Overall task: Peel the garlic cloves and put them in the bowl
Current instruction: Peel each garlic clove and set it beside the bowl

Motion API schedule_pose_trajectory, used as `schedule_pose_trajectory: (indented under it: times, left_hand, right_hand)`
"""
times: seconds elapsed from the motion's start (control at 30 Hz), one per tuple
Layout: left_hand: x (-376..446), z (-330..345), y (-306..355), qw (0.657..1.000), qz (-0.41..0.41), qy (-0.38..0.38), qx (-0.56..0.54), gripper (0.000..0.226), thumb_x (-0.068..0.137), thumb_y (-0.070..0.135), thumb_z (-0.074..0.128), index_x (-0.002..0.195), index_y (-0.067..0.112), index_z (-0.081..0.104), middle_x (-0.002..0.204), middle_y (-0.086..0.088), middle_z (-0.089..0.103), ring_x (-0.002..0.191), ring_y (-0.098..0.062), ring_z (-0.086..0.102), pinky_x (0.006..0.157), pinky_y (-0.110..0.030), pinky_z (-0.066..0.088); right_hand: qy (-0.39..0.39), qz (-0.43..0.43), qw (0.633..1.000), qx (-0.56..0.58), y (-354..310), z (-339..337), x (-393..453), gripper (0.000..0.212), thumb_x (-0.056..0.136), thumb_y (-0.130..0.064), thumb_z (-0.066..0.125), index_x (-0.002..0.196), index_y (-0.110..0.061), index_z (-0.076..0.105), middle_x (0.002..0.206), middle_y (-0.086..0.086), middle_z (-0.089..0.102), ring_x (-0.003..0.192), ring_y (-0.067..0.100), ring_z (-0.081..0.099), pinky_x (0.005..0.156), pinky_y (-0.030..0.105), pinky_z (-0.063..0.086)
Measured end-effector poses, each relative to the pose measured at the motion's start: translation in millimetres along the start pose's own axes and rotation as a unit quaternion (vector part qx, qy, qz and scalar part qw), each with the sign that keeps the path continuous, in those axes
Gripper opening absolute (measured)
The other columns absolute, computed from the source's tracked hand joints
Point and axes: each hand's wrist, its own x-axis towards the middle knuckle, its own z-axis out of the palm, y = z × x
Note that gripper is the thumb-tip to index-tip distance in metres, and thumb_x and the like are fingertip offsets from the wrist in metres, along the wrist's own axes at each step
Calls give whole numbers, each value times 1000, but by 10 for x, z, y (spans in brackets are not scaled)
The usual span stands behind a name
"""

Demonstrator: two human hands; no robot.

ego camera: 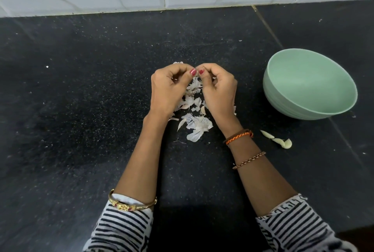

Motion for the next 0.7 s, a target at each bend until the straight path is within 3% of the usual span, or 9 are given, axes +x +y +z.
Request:
schedule_pose_trajectory:
  times: [0.1,0.2,0.3,0.43,0.53,0.7]
  left_hand:
    - [-9,17,2,1000,-3,-13,16,11,84,18,62,92,19,69,80,-5,70,74,-33,63,69,-45,53]
    - [-4,31,-5,1000,-4,-6,17,10,85,17,61,89,15,70,75,-11,68,62,-27,58,61,-36,50]
    - [1,43,-7,1000,-18,-7,7,16,85,20,58,82,8,69,67,-7,62,55,-6,47,53,-21,41]
    - [-15,77,-14,999,-23,-18,29,17,89,14,51,75,9,57,62,5,50,56,-3,41,55,-21,37]
    - [-12,101,-35,998,-12,-12,56,17,93,12,44,77,12,49,63,14,43,54,1,41,56,-12,33]
    - [-21,121,-53,997,-5,13,72,15,96,11,40,82,12,46,65,13,42,57,-3,39,57,-12,34]
  right_hand:
    - [10,33,998,57,-33,-23,9,12,88,-5,59,89,-2,71,79,-4,66,58,-8,54,55,6,38]
    - [13,40,996,84,-39,-41,24,11,87,-5,60,88,-1,71,75,-6,64,62,-7,57,58,7,41]
    - [2,37,996,79,-25,-38,25,10,86,-5,61,87,-2,70,74,-9,63,64,-5,57,59,9,43]
    - [-20,35,996,78,-18,-48,37,10,86,-4,61,85,-2,70,70,-16,60,62,-7,56,58,9,42]
    - [-74,40,993,81,-11,-72,57,11,87,-4,60,84,-2,70,70,-15,61,64,-6,57,63,11,46]
    - [-195,72,967,146,-44,-187,109,13,88,-1,58,82,-7,68,70,-1,62,64,-2,55,64,13,47]
